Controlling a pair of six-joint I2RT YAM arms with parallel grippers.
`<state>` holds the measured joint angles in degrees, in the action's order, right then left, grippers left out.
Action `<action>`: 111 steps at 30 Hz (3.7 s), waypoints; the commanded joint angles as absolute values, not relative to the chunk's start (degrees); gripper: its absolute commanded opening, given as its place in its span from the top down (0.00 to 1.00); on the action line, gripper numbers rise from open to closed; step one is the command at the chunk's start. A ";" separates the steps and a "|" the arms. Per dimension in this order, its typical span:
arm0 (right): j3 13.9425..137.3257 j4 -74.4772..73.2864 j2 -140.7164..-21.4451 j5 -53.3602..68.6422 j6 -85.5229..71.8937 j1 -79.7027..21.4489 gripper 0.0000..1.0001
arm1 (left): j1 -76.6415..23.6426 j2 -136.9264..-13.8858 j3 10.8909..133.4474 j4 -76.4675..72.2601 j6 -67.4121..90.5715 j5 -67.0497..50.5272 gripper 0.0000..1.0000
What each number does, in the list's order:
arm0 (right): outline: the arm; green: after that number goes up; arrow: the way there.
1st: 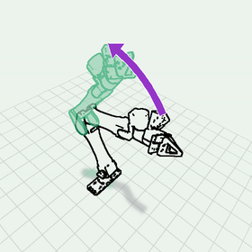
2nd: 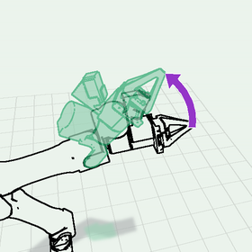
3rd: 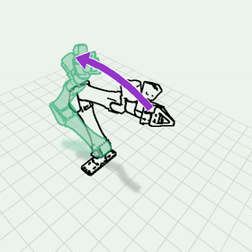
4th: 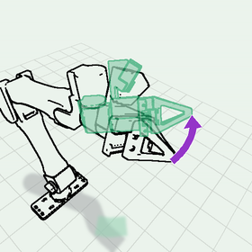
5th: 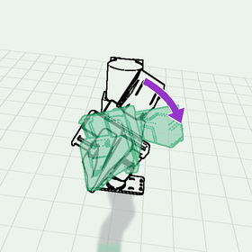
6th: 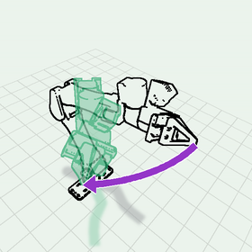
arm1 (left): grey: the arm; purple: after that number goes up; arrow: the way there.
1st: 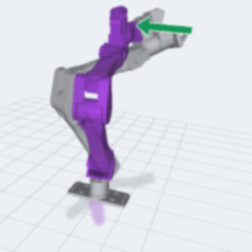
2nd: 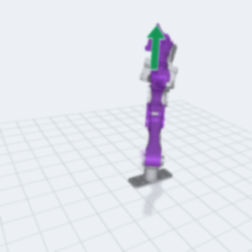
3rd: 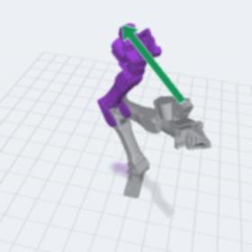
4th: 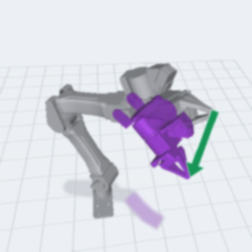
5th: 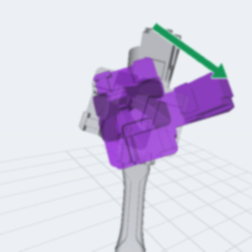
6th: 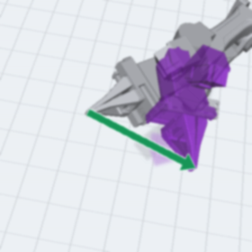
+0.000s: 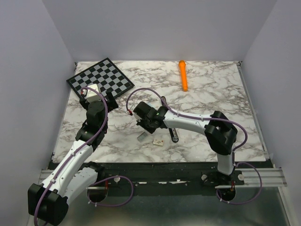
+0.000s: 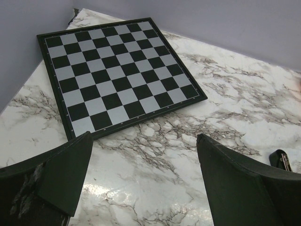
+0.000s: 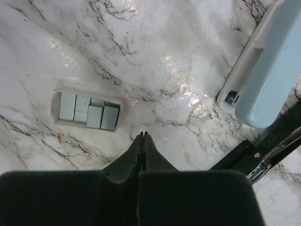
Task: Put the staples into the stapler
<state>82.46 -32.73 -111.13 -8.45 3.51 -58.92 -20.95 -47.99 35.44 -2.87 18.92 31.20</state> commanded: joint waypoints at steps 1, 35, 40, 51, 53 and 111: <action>82.43 -34.72 -108.90 -8.10 3.17 -59.33 0.88 | -20.65 -47.29 35.07 -2.90 19.51 32.34 0.01; 93.78 -40.69 -120.76 -6.06 -14.85 -61.87 0.61 | -20.65 -46.05 36.21 2.46 23.91 45.44 0.01; 94.83 -41.04 -121.99 -6.68 -14.41 -61.96 0.62 | -20.65 -46.14 36.21 2.29 23.91 45.26 0.01; 95.18 -41.48 -122.78 -5.28 -13.36 -62.58 0.64 | -20.65 -46.14 36.12 2.02 23.82 44.82 0.01; 95.19 -41.49 -122.78 -4.92 -13.19 -62.67 0.66 | -20.65 -46.14 36.04 2.02 23.82 44.74 0.01; 93.88 -39.46 -111.03 -10.81 -7.73 -64.17 0.81 | -20.65 -46.41 35.86 1.67 23.73 43.42 0.01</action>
<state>95.53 -39.94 -116.95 -7.05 -7.44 -64.77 -20.95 -46.50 35.44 2.50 23.42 44.14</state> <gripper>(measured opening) 0.203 0.990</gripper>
